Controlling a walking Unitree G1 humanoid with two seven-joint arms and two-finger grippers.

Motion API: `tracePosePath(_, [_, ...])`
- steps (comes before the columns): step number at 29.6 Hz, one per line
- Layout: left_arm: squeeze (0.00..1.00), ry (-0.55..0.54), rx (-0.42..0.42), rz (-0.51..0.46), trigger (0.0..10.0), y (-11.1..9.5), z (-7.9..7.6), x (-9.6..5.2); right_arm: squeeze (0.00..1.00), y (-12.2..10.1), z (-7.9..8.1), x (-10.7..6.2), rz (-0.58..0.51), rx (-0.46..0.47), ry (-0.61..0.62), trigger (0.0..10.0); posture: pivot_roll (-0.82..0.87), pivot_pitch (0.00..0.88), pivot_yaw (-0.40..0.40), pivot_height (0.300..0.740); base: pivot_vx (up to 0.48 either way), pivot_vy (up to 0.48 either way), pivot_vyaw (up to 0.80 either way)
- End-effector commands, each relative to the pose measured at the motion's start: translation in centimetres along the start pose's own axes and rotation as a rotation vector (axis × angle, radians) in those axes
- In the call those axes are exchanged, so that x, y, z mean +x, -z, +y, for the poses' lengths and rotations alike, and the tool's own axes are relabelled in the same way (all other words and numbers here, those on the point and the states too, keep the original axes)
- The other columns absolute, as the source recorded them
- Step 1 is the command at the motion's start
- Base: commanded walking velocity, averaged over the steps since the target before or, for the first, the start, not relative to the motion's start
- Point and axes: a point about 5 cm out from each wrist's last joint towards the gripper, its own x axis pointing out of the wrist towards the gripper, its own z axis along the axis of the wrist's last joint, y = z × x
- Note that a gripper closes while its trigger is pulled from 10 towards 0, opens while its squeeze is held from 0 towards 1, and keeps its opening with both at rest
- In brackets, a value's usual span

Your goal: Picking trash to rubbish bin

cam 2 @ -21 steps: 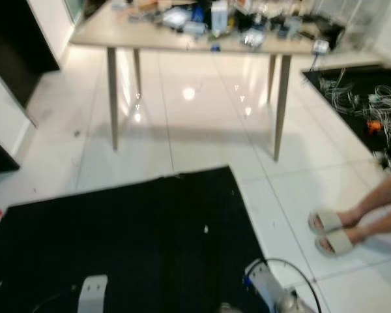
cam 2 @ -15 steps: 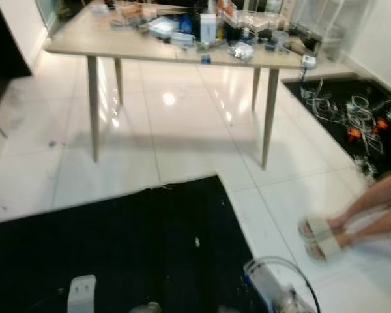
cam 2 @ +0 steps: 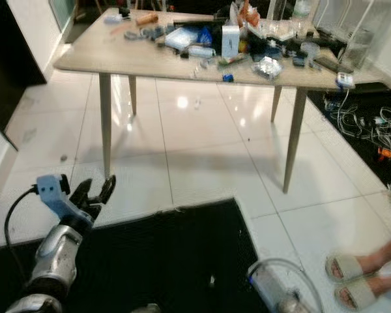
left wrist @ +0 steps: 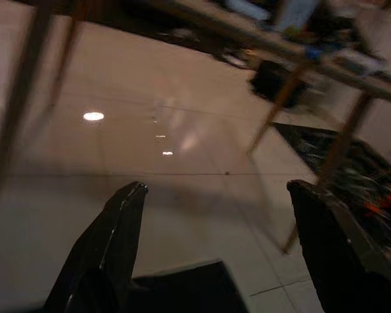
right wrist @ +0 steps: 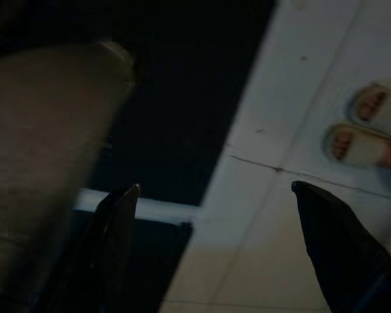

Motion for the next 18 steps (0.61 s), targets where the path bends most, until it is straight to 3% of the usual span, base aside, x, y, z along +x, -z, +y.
tracePosePath(1, [0.0, 0.067, -0.025, -0.001, 10.0, 0.1, -0.9, 0.3, 0.0, 0.7, -0.3, -0.1, 0.021, 0.008, 0.011, 10.0, 0.06, 0.099, 0.017, 0.74, 0.48, 0.0, 0.0])
tracePosePath(4, [0.0, 0.354, -0.106, -0.065, 10.0, -1.0, -5.2, 1.3, 0.0, 0.6, 0.1, 0.0, 0.019, 0.019, 0.004, 10.0, 0.06, 0.099, 0.017, 0.74, 0.48, 0.0, 0.0])
tracePosePath(5, [0.0, 0.354, -0.106, -0.065, 10.0, -1.0, -5.2, 1.3, 0.0, 0.6, 0.1, 0.0, 0.019, 0.019, 0.004, 10.0, 0.06, 0.099, 0.017, 0.74, 0.48, 0.0, 0.0])
tracePosePath(7, [0.0, 0.477, -0.13, -0.129, 10.0, -2.4, -8.1, 2.2, 0.0, 0.7, 0.3, 0.0, 0.029, 0.011, -0.003, 10.0, 0.06, 0.104, 0.018, 0.74, 0.48, 0.0, -0.76])
tracePosePath(10, [0.0, 0.519, -0.142, -0.167, 10.0, -3.3, -9.4, 2.7, 0.0, 0.8, 0.3, 0.0, 0.033, 0.01, -0.003, 10.0, 0.06, 0.104, 0.018, 0.74, 0.48, 0.0, -0.8])
tracePosePath(12, [0.0, 0.583, -0.159, -0.243, 10.0, -5.1, -11.6, 3.6, 0.0, 0.8, 0.4, 0.0, 0.036, 0.01, -0.002, 10.0, 0.05, 0.104, 0.018, 0.74, 0.48, 0.0, -0.8])
tracePosePath(14, [0.0, 0.597, -0.162, -0.264, 10.0, -5.7, -12.1, 3.8, 0.0, 0.8, 0.4, 0.0, 0.035, 0.01, -0.002, 10.0, 0.05, 0.103, 0.018, 0.74, 0.48, 0.0, -0.8])
tracePosePath(18, [0.0, 0.648, -0.114, -0.279, 10.0, -6.7, -14.3, 4.8, 0.0, 0.8, 0.5, 0.0, 0.033, 0.012, -0.001, 10.0, 0.05, 0.103, 0.018, 0.74, 0.48, 0.0, -0.8])
